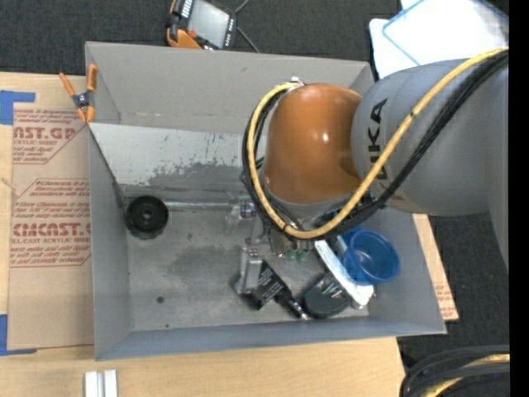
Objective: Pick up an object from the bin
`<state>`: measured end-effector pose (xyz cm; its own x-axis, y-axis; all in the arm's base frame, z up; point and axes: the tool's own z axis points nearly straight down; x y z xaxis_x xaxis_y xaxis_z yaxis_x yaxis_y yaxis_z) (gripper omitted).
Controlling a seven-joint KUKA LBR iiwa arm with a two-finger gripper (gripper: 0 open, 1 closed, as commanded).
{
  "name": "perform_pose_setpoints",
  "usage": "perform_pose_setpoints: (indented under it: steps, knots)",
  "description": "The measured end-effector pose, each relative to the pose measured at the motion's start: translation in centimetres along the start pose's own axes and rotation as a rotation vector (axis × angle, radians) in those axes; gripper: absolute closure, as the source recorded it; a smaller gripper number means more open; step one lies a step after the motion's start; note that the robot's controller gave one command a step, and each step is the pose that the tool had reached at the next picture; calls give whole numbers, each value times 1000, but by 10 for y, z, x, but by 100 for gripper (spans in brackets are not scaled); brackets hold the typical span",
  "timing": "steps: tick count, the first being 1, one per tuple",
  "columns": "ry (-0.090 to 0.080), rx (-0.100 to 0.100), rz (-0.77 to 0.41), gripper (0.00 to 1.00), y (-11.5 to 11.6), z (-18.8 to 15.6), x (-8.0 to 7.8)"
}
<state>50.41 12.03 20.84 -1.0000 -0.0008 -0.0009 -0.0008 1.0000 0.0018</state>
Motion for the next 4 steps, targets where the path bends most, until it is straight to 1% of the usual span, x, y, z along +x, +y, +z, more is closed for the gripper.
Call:
perform_pose_setpoints:
  steps: [1, 2, 3, 4]
  knots:
    - [0, 0, 0, 0, 0, 0, 0]
    - [-1, 0, -137, 0, -43, 29, 3]
    - [-2, 0, -160, 0, -56, 41, -3]
    - [-9, 0, -198, 0, -39, -29, 21]
